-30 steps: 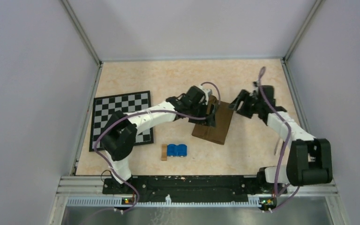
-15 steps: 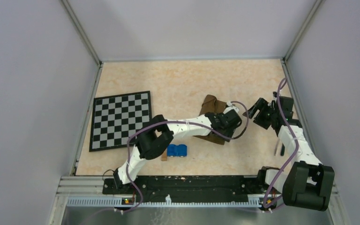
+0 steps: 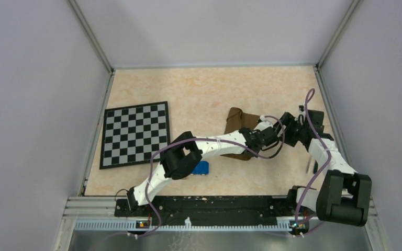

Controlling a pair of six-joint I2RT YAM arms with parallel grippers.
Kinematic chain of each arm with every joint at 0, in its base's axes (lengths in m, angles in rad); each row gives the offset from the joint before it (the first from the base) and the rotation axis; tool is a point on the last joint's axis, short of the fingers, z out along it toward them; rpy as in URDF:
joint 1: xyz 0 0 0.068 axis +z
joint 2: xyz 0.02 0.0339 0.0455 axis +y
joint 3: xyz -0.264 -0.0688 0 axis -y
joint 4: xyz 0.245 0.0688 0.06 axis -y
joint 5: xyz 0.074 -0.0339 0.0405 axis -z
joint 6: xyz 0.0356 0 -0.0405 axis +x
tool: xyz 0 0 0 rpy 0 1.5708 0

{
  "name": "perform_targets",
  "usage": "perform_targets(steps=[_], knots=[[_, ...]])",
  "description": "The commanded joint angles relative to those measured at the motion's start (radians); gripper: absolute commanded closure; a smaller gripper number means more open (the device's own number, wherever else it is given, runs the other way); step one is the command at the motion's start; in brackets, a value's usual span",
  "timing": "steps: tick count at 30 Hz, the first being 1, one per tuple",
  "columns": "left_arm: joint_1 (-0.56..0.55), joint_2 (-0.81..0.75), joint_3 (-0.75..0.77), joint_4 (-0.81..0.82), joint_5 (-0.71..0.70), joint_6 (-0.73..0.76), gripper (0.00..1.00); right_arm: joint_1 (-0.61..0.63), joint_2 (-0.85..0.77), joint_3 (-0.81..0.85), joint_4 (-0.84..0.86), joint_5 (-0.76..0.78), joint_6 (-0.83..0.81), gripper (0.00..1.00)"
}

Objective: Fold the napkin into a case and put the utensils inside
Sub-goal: Pick up the 2/3-rectangle-folded napkin at the center of the board.

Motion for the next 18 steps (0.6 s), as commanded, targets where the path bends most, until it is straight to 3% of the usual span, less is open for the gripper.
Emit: perform_targets(steps=[1,5,11,18], knots=[[0.007,0.025,-0.026,-0.109,-0.030,-0.009,0.96,-0.008,0.081,-0.042,0.151,-0.124,0.052,0.25],[0.017,-0.094,-0.131,0.011,0.054,0.022,1.00,-0.007,0.188,-0.086,0.370,-0.253,0.144,0.21],[0.019,-0.159,-0.150,0.034,0.116,0.006,1.00,0.027,0.378,-0.104,0.655,-0.337,0.285,0.20],[0.023,-0.192,-0.175,0.042,0.126,-0.003,1.00,0.075,0.502,-0.137,0.815,-0.331,0.376,0.35]])
